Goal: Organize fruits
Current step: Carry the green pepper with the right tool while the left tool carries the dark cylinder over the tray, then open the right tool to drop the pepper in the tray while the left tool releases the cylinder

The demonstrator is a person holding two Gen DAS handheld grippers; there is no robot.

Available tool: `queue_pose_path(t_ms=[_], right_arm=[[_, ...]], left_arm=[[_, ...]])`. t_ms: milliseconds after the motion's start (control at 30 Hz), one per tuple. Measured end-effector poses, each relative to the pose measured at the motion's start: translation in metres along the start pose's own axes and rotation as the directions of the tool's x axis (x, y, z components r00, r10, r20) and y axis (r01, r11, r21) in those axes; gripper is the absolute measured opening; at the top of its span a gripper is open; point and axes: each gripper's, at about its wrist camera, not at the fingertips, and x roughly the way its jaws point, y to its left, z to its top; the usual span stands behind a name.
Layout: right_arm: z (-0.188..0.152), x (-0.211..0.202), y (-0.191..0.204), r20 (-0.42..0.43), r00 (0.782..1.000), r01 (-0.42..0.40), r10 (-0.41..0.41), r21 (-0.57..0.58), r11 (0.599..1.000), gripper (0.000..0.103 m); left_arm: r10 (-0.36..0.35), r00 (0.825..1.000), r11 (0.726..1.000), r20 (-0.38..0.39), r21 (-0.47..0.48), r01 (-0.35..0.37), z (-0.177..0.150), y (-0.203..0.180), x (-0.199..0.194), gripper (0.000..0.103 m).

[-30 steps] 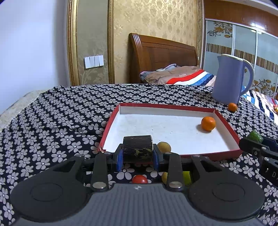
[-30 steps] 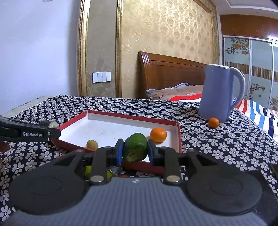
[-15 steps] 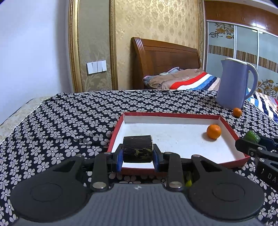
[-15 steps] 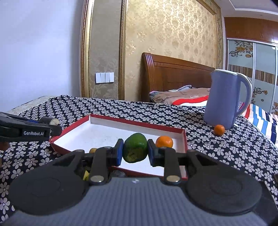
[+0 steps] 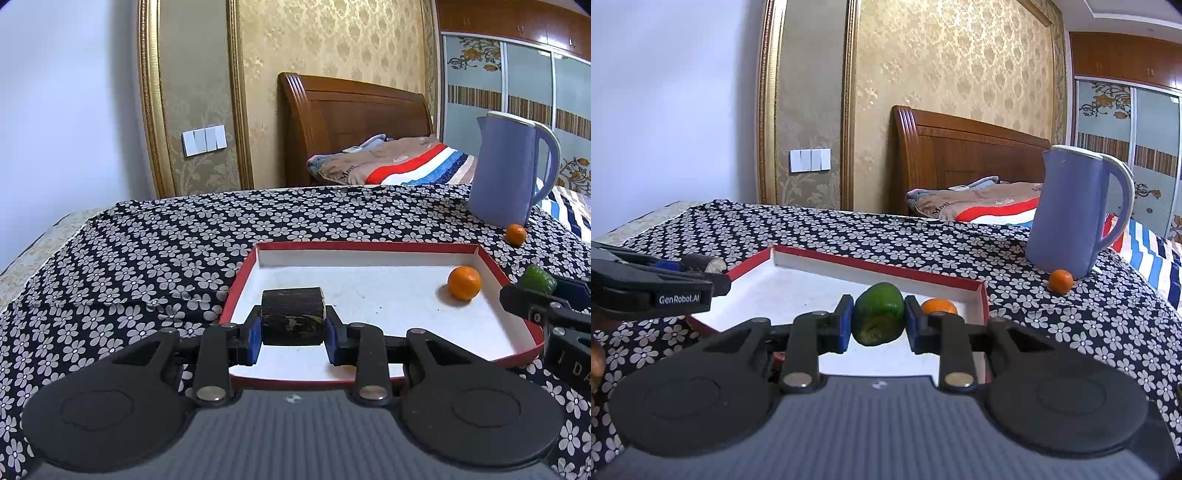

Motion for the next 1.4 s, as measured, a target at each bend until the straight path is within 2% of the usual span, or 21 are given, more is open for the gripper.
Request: queue_pose_path(t_ms=[700,1400], right_arm=[[0.012,0.031,-0.015,-0.037,0.999,0.005,-0.004,0.011,1.0,0.027],[0.026,0.057,-0.021,-0.066,0.998,0.021,-0.02,0.011,1.0,0.027]], left_arm=[[-0.007,1.0,0.999,-0.021,0.049,0.008,0.013,-0.02,0.027,0.032],[0.027,0.998,0.997,-0.055,0.08,-0.023,0.032,-0.032,0.065,0.032]])
